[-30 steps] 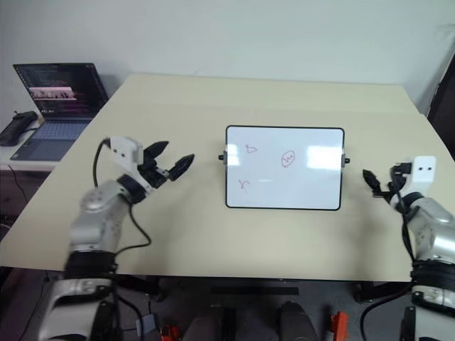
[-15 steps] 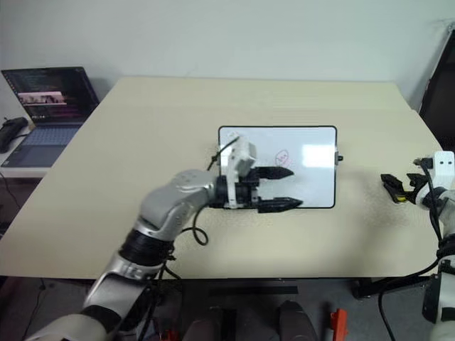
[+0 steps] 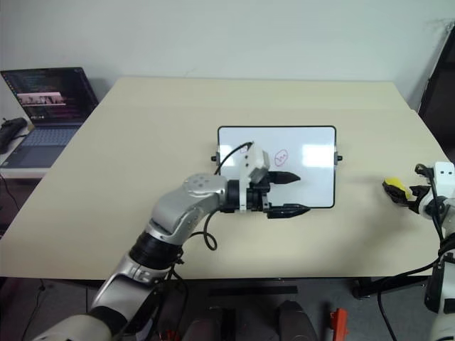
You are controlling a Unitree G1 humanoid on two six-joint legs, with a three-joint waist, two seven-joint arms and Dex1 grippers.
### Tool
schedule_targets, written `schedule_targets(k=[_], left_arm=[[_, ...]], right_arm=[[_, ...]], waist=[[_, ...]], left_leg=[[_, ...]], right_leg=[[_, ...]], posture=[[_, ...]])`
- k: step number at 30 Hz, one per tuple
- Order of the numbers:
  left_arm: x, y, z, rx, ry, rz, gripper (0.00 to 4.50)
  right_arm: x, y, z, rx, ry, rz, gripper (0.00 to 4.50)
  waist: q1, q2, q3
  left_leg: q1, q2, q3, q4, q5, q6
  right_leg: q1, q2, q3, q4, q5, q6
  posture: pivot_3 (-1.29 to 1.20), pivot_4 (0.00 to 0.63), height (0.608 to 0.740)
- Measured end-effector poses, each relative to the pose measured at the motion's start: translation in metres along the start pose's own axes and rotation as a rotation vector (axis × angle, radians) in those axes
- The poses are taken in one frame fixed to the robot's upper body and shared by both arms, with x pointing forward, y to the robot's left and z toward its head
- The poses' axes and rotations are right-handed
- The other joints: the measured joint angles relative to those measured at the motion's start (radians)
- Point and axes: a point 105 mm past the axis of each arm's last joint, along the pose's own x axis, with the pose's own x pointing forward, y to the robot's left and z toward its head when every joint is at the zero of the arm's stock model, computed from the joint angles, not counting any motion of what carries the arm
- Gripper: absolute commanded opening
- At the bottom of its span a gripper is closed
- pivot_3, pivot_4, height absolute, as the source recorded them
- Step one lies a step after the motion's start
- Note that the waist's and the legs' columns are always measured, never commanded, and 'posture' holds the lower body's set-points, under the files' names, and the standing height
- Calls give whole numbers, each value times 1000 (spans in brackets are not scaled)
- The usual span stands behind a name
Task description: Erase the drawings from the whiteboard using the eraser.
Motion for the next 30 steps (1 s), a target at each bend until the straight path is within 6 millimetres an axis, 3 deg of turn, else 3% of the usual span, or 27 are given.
schedule_targets(k=[2,5,12,20,23,25,27,30], left_arm=[[0,1,-1,0,2,10,4500],[0,2,-2,3,5,23,4500],[-2,2,-6,-7,12,39,4500],[-7,6,-9,-5,28,60,4500],[-14,11,-10,9,39,85,4500],[-28,19,-10,33,48,124,4500],[-52,30,-13,58,64,191,4500],[-93,42,-21,89,85,291,4500]], right_arm=[[1,1,-2,4,3,2,4486],[1,1,-1,4,3,6,3899],[3,3,-4,-37,26,0,1478],[3,3,-1,-33,6,-4,1371],[-1,7,14,-24,-61,27,1370],[-10,19,36,-45,-139,78,1354],[-28,44,63,-140,-219,160,1353],[-60,116,107,-304,-349,350,1353]], waist=[[0,0,0],[0,0,0],[0,0,0],[0,0,0],[-1,0,0],[-1,2,0],[-4,5,0],[-8,7,0]], left_leg=[[0,0,0,0,0,0],[0,0,0,0,0,0],[0,0,0,0,0,0],[0,0,0,0,0,0],[0,0,0,0,0,0],[0,0,-1,0,0,0],[0,1,-1,0,0,0],[1,3,-2,-1,0,0]], right_leg=[[0,0,0,0,0,0],[0,0,0,0,0,0],[0,0,0,0,0,0],[0,0,0,1,0,0],[0,0,0,1,0,0],[0,0,0,1,0,0],[-1,0,0,2,-1,1],[-2,3,0,4,-3,4]], posture=[[0,150,740],[0,150,740],[0,150,740],[0,150,740],[0,150,740],[0,150,740],[0,150,740],[0,150,740]])
